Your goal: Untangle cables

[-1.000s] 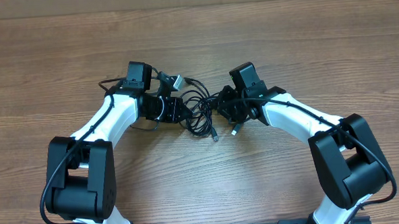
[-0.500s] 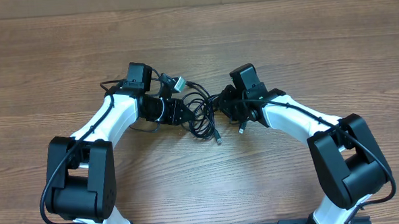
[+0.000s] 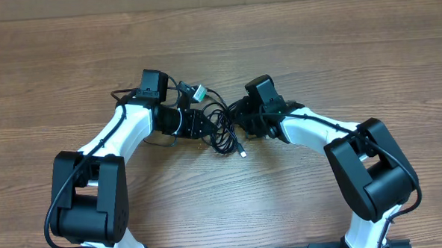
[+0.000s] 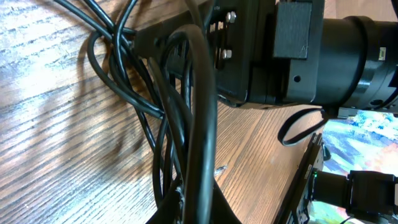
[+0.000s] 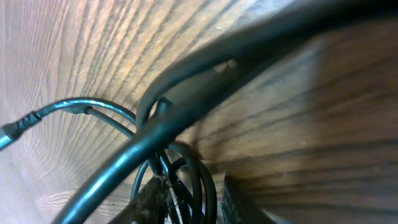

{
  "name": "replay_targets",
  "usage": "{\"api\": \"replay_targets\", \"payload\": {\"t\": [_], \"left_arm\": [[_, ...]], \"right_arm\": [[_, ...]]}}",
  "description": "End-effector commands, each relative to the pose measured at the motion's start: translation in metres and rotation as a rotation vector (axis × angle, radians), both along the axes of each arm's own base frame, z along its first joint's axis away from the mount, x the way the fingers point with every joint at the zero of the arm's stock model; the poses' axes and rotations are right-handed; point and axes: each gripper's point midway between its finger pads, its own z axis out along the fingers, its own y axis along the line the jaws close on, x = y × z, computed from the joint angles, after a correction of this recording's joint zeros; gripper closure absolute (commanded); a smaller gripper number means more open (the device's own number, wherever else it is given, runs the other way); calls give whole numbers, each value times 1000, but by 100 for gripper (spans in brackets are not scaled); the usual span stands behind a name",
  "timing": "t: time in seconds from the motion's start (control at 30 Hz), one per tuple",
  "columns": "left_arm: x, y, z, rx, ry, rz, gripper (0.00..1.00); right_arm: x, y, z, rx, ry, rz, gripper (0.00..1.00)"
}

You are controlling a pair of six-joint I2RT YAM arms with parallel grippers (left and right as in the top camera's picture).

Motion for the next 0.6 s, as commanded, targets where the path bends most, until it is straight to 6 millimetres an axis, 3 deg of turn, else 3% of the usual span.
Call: {"api": "replay_targets", "payload": {"t": [0.0, 0.2, 0.37, 0.57], "left_arm": [[3, -1, 14, -17, -61, -20, 96], [6, 23, -11, 175, -59, 21, 96], [1, 24, -16, 179, -64, -5, 96], [-2, 31, -25, 229, -54, 4, 96]], "right_arm": [[-9, 7, -11, 15, 38, 22, 79], [-11, 8, -5, 99, 82, 49, 81], [-7, 4, -3, 122, 78, 54, 96], [0, -1, 12, 108, -8, 128, 96]]}}
